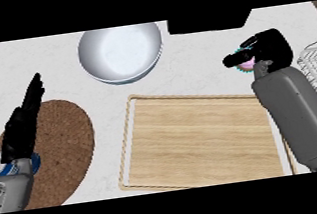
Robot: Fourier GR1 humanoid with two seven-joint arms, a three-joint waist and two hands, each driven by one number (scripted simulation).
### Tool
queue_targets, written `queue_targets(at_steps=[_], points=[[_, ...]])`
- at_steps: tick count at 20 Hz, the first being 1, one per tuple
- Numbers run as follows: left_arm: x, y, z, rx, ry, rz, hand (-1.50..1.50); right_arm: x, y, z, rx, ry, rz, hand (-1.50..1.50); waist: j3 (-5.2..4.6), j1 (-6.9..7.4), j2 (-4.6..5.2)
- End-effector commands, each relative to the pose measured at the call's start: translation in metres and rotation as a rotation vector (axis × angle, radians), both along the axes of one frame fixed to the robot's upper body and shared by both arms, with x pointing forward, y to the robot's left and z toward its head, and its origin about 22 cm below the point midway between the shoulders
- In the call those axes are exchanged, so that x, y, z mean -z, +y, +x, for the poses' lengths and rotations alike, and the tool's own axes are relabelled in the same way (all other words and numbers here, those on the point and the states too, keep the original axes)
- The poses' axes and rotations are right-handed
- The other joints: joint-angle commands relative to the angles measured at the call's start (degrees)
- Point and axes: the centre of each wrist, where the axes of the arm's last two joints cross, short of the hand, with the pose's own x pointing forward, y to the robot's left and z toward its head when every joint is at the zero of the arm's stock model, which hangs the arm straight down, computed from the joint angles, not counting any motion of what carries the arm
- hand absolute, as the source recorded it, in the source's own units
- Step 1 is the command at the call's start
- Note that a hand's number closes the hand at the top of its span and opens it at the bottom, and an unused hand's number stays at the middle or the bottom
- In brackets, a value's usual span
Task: Pick the cupcake from the tray and place it in the tiered basket
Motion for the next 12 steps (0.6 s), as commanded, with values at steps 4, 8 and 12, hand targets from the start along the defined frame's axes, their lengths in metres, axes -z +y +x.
queue_targets(at_steps=[4, 8, 12], points=[[-0.009, -0.009, 0.005, 0.05, -0.028, 0.006, 0.0, -0.072, -0.081, 0.031, 0.496, -0.251, -0.214, 1.5, -0.2, 3.11, 0.99], [-0.015, -0.017, 0.01, 0.088, -0.037, 0.006, 0.0, -0.113, -0.102, 0.04, 0.619, -0.337, -0.395, 1.5, -0.21, 4.62, 0.96], [-0.004, -0.025, 0.008, 0.096, -0.011, -0.004, 0.0, -0.142, -0.109, 0.048, 0.736, -0.343, -0.503, 1.5, -0.18, 5.15, 0.91]])
